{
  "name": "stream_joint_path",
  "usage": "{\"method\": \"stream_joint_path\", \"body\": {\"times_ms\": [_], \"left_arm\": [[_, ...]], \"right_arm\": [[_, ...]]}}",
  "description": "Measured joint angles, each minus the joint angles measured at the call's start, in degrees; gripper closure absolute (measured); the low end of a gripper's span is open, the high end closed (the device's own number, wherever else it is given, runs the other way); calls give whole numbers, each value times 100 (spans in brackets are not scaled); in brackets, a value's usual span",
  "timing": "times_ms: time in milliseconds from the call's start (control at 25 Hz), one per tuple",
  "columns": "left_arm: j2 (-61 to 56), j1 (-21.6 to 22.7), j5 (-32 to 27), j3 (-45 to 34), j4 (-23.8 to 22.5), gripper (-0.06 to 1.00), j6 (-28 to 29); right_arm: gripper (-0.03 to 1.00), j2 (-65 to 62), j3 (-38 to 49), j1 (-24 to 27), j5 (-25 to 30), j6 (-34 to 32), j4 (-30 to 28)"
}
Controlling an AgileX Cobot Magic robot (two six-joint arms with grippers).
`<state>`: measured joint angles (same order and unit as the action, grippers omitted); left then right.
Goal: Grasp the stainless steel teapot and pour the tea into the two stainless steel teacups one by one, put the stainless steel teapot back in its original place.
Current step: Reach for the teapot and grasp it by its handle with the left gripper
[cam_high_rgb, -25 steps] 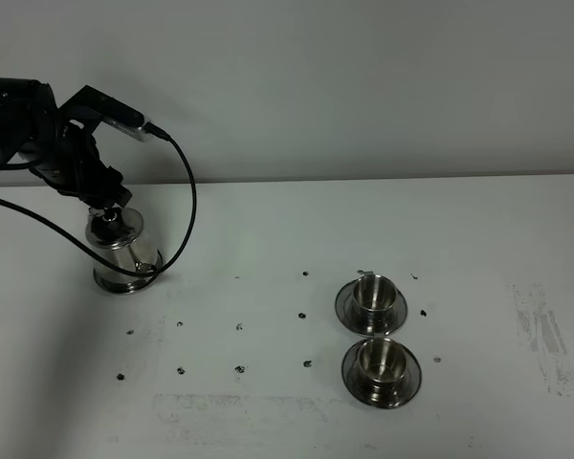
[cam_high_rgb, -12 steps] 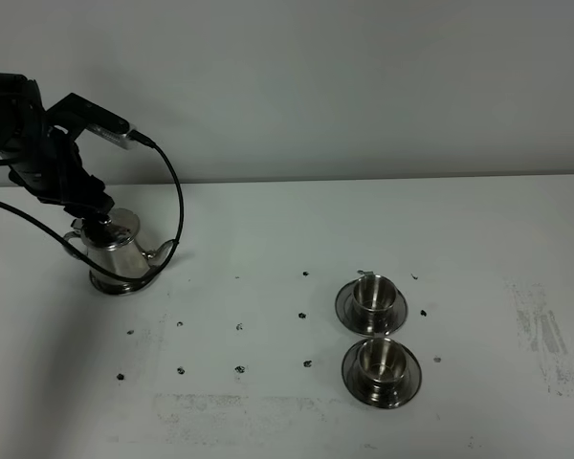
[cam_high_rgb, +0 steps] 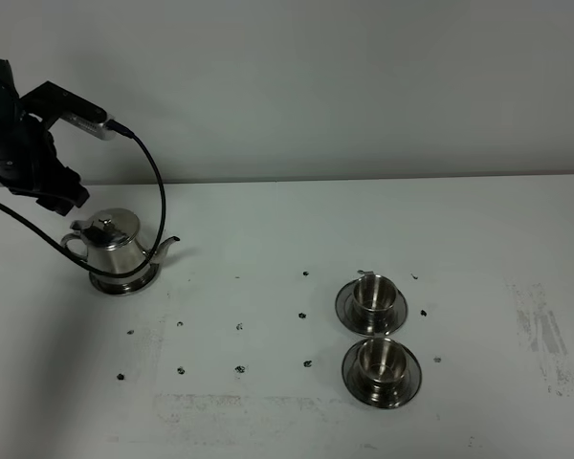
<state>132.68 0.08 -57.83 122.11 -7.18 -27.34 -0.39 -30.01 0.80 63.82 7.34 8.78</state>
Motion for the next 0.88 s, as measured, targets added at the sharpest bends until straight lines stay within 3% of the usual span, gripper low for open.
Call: {"method": "stream_joint_path", "body": {"times_ms": [160,400,560,880], "left_arm": [[-35,27,138,-20,59,32,24],[-45,199,1098,-595,495,33,414],[-45,283,1617,-962,1079,33,558],[-45,301,1929,-1310,1354,33,706]], "right_arm": [[65,0,0,0,0,0,0],[69,-1,0,0,0,0,0],[72,-1,0,0,0,0,0],[74,-1,0,0,0,0,0]]}}
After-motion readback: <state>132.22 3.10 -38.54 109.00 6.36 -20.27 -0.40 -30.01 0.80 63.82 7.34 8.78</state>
